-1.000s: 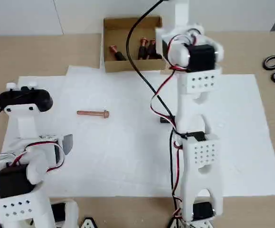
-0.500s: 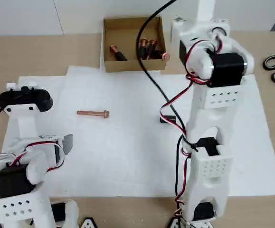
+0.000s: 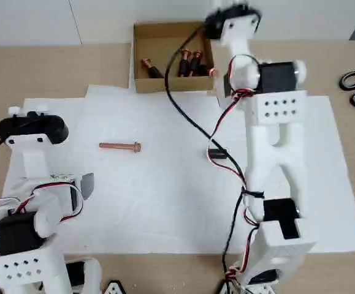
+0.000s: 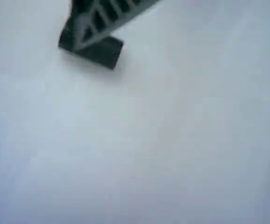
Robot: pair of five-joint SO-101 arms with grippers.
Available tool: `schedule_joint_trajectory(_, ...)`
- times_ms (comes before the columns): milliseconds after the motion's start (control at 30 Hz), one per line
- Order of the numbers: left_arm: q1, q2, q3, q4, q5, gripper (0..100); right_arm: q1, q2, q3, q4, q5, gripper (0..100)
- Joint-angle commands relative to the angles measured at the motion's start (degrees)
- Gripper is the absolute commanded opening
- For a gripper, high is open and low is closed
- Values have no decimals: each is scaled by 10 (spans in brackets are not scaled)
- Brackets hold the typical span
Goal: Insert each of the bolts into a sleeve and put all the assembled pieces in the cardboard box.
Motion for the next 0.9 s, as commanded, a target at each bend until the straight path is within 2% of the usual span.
schedule_joint_trajectory(0, -4, -7, -2, -14, -2, 254, 35, -13, 64, -7, 8, 158)
schedule_joint_trajectory(67, -4, -7, -2, -14, -2, 254, 43, 7, 88, -3, 18, 169)
schedule_joint_trajectory(300, -4, -7, -2, -14, -2, 254, -11, 26, 144, -6, 219, 206)
schedule_joint_trajectory(567, -4, -7, -2, -15, -2, 254, -53, 28, 147, -7, 377, 206)
schedule_joint_trajectory(867, -4, -7, -2, -15, -2, 254, -54, 116, 149, -7, 458, 207)
